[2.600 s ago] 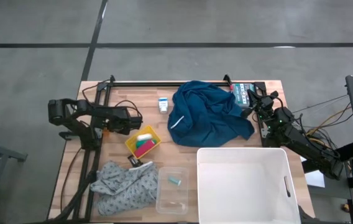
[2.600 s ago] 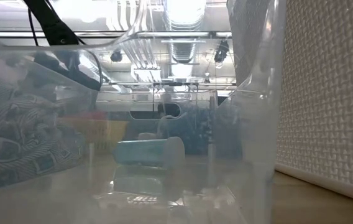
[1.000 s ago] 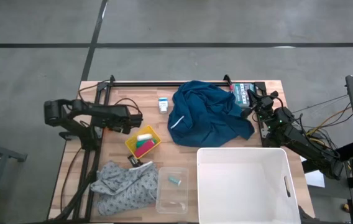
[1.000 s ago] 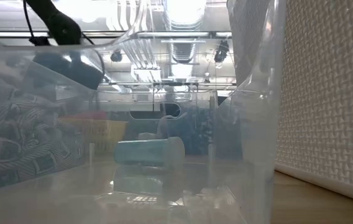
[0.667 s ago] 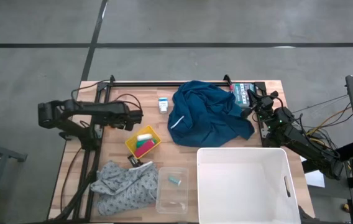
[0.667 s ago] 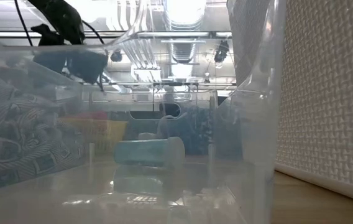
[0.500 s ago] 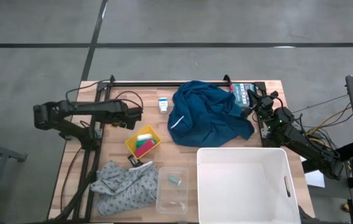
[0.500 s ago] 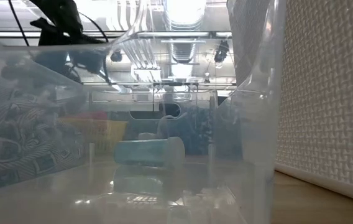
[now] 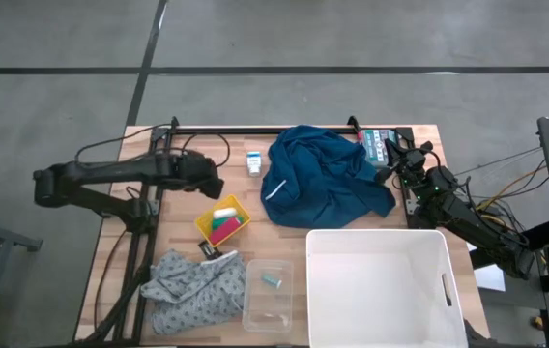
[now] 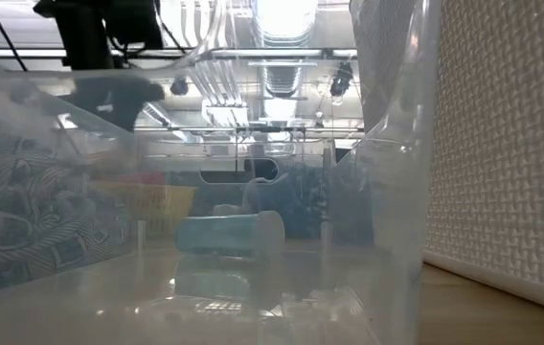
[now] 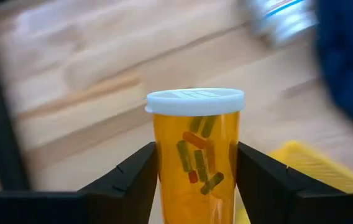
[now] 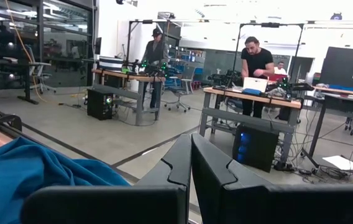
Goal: Pick & Place Medicine items
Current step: Put the orange pill bottle into the transparent bin
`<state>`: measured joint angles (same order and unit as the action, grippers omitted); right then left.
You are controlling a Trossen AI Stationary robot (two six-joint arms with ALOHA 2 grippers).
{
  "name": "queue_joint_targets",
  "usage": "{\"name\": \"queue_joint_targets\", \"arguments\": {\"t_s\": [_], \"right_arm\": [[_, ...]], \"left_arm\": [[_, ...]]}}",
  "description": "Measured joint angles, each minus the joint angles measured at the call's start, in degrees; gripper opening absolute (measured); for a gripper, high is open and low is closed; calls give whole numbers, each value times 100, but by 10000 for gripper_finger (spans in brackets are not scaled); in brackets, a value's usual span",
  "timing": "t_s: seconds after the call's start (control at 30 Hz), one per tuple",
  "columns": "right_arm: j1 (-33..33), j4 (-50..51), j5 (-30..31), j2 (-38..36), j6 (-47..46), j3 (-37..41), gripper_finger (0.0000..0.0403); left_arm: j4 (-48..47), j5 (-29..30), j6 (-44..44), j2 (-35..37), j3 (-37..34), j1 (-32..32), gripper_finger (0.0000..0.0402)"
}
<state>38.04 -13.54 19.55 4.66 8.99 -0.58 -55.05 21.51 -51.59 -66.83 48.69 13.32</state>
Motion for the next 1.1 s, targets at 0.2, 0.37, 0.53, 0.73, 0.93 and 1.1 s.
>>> {"name": "queue_joint_targets", "arguments": {"t_s": [0.2, 0.37, 0.53, 0.73, 0.93, 1.1], "right_arm": [[-2, 0, -2, -1, 1, 0, 8], [-2, 0, -1, 1, 0, 0, 8], [0, 0, -2, 1, 0, 0, 8], [-2, 0, 0, 1, 0, 0, 8], [0, 0, -2, 1, 0, 0, 8], [0, 0, 0, 1, 0, 0, 8]], "left_arm": [[825, 64, 763, 154, -14, -400, 196], [1387, 105, 1244, 149, -18, -782, 197], [2193, 131, 1661, 149, -18, -1231, 197], [3052, 319, 2595, 149, -22, -1779, 197], [3491, 337, 3080, 149, -22, -2124, 197], [3644, 343, 3087, 149, -24, -2349, 197]]}}
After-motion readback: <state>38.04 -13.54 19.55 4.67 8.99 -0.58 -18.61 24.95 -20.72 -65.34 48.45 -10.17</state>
